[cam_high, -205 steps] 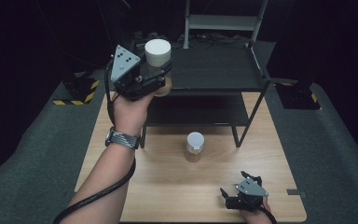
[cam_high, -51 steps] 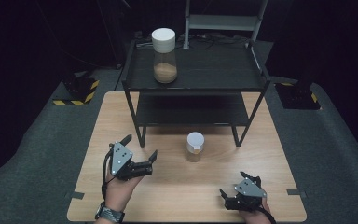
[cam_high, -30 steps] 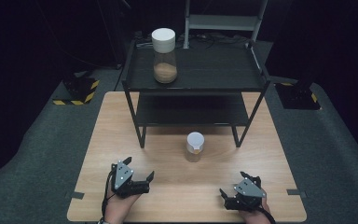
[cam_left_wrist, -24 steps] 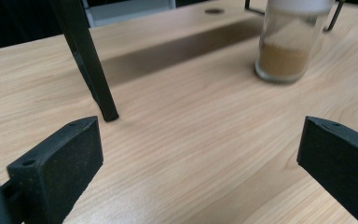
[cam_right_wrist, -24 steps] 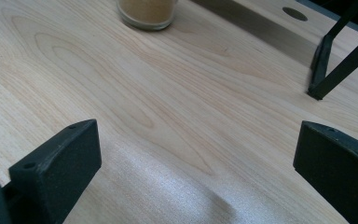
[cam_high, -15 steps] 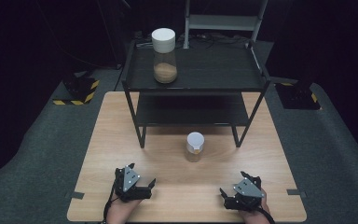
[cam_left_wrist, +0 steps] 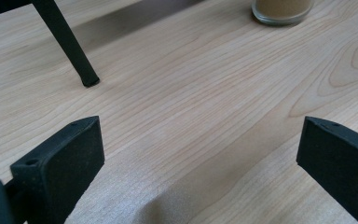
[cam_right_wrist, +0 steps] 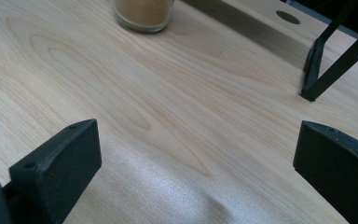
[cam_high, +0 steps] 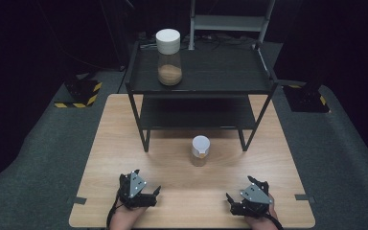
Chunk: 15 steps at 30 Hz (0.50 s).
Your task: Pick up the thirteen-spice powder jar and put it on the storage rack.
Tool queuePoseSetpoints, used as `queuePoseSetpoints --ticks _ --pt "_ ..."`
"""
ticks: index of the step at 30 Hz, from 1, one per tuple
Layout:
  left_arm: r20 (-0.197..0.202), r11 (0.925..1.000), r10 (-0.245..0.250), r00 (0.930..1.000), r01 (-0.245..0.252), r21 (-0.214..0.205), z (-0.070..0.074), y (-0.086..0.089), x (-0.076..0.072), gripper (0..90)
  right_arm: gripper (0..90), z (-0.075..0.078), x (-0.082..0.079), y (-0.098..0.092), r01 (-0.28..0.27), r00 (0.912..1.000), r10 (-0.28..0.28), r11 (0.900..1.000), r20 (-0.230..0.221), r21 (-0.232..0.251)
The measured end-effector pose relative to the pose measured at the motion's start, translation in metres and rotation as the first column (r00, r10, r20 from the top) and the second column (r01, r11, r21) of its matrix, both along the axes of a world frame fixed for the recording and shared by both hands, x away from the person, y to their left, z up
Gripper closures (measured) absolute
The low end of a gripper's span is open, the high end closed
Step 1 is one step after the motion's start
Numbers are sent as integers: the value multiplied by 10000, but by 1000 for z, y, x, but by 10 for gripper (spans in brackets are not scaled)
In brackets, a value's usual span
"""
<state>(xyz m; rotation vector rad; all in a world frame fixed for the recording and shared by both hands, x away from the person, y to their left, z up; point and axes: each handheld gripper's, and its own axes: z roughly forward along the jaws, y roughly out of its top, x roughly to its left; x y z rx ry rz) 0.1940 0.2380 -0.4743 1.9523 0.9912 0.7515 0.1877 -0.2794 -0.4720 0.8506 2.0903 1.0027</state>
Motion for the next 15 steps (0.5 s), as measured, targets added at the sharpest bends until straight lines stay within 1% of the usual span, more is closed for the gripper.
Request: queuePoseSetpoints --ticks 1,3,5,7,9,10,12,15 --pt "9 10000 -24 10000 24 92 0 -1 0 10 0 -1 -1 -1 7 10000 -7 9999 8 105" --pt "-2 9995 -164 9999 164 256 1 -2 1 10 0 -1 -1 -2 -40 10000 40 9999 27 140" --pt "58 9995 -189 9998 188 263 1 -2 0 10 0 -2 -1 -4 -89 9999 87 9998 79 189" --pt "108 9995 -172 9998 169 274 0 -3 -1 10 0 -2 -2 -3 2 9999 -4 9998 110 178" --pt "84 9991 -199 9998 195 384 1 -4 -1 10 0 -2 -3 -1 48 9999 -50 9999 143 124" --pt "101 9988 -205 9997 200 454 1 -5 -1 10 0 -2 -3 0 14 9999 -14 10000 159 24" --pt "192 9980 -211 9996 199 594 0 -8 -3 10 0 -2 -3 0 4 9999 -4 10000 155 20" --pt "336 9953 -339 9989 307 922 0 -12 -5 10 0 -2 -4 0 31 9998 -33 9999 173 113"
